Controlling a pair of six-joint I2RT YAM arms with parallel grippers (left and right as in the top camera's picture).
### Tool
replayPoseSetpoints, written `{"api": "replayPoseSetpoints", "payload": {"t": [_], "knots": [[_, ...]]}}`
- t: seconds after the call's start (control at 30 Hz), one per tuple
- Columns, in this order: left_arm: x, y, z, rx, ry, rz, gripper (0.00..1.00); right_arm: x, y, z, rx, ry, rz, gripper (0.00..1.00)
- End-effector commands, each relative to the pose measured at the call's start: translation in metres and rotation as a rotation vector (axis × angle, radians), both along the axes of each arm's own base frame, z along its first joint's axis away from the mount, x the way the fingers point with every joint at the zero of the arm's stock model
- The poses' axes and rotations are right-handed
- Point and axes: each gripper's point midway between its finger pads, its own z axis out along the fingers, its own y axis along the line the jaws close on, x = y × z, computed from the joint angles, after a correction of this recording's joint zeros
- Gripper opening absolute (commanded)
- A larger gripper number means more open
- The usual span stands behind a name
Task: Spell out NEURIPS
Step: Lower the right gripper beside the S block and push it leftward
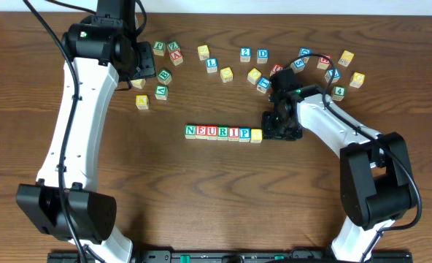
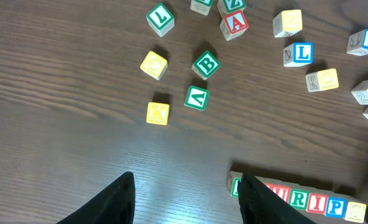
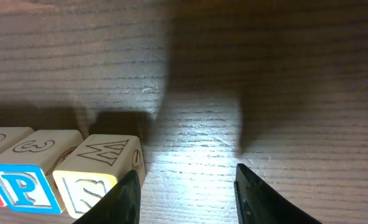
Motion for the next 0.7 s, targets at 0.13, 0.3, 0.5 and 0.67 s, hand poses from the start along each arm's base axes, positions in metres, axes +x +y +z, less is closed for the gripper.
{"api": "replayPoseSetpoints", "payload": {"t": [0.13,0.3,0.5,0.67], "knots": [[-0.0010,0.0035,-0.0030,0.017,0.008,-0.003,0.53,-0.0033,0.0062,-0.0051,0.005,0.012,0.003,0.44],[-0.0009,0.0034,-0.0029,0.017,0.007,-0.003,0.52,-0.0026,0.0076,-0.0049,0.013,0.010,0.004,0.44],[-0.0010,0.0035,-0.0030,0.017,0.008,-0.004,0.52,-0.0012,0.0080,-0.0047,0.015,0.004,0.004,0.44],[-0.0009,0.0034,-0.0029,0.017,0.007,-0.003,0.52,0.0047,0.0100,0.0012,0.017,-0.015,0.027,0.41]]}}
